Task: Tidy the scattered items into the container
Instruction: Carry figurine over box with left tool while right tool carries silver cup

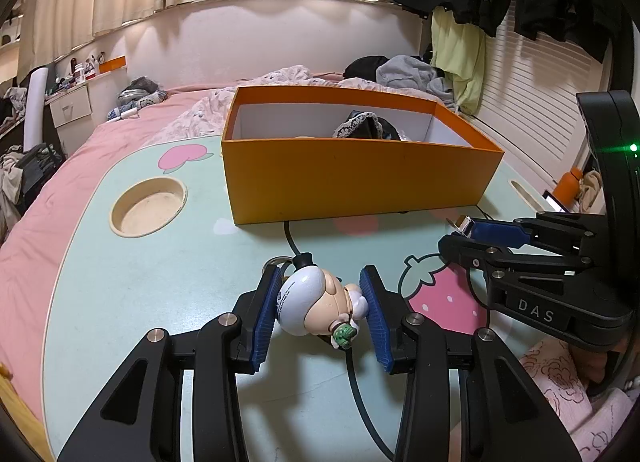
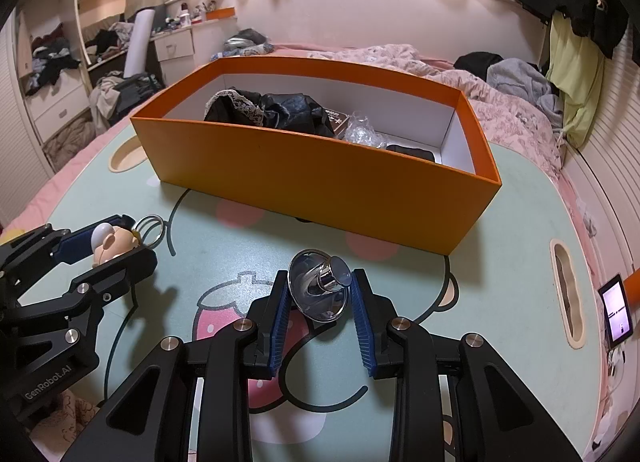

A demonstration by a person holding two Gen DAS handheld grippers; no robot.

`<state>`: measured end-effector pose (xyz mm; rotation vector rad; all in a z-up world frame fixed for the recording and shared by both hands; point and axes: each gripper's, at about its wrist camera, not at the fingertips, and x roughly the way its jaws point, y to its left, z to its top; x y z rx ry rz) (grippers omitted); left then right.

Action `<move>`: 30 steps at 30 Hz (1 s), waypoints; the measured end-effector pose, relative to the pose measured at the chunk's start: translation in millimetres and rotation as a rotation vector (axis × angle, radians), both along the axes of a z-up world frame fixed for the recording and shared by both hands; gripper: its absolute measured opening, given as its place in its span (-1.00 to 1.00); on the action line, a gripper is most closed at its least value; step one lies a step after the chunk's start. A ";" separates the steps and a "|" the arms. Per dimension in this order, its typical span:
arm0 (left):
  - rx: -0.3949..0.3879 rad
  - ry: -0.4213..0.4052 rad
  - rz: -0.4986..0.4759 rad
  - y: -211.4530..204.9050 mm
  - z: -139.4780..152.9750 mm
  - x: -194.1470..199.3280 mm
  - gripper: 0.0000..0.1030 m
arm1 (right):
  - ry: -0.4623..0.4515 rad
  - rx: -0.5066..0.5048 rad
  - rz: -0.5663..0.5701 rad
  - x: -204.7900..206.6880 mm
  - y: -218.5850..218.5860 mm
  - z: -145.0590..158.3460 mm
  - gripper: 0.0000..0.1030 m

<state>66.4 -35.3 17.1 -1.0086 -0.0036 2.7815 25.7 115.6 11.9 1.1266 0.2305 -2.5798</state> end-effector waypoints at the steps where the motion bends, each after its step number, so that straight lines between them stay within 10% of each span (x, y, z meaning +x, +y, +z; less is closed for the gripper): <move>1: 0.000 0.000 0.000 0.3 -0.1 0.0 -0.18 | 0.000 0.000 0.000 -0.3 0.2 0.1 -0.44; 30: -0.003 -0.003 0.001 3.0 -1.1 -0.7 -0.18 | -0.003 -0.002 -0.001 -1.3 0.7 1.6 -0.43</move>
